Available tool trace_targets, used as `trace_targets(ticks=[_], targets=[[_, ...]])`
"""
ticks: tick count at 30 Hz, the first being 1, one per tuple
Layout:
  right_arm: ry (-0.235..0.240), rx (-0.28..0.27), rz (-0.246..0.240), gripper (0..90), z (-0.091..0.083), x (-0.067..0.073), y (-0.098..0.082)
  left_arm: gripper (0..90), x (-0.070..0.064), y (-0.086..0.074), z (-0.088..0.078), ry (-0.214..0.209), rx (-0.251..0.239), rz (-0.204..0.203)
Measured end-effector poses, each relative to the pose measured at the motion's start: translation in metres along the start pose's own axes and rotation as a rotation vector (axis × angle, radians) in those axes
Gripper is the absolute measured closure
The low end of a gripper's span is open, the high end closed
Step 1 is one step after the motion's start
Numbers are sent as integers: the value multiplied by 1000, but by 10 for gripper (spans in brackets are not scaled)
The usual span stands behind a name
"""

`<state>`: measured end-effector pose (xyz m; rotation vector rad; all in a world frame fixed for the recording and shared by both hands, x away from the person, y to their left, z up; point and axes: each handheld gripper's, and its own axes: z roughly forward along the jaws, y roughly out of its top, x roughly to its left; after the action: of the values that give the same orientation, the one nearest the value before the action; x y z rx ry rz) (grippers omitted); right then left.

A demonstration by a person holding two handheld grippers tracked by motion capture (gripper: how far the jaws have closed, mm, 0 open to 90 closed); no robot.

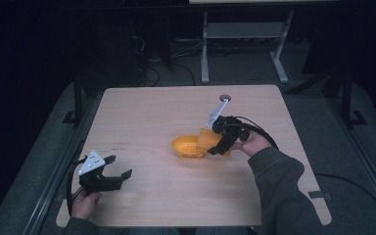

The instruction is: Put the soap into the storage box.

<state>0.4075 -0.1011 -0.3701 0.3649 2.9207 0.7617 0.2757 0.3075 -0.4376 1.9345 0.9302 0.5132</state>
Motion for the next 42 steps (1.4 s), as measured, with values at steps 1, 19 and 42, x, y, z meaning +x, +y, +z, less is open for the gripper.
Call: trace_targets(ticks=[1,19,42], targets=[[0,-5,-5,206,0,-1,2,141,0,0,0,0,-1,1],[30,7,-58,206,6,-7,31,141,0,0,0,-1,-1,-1],[72,20,-102,206,25,-13,58,141,1,-1,0,0,-9,-11]])
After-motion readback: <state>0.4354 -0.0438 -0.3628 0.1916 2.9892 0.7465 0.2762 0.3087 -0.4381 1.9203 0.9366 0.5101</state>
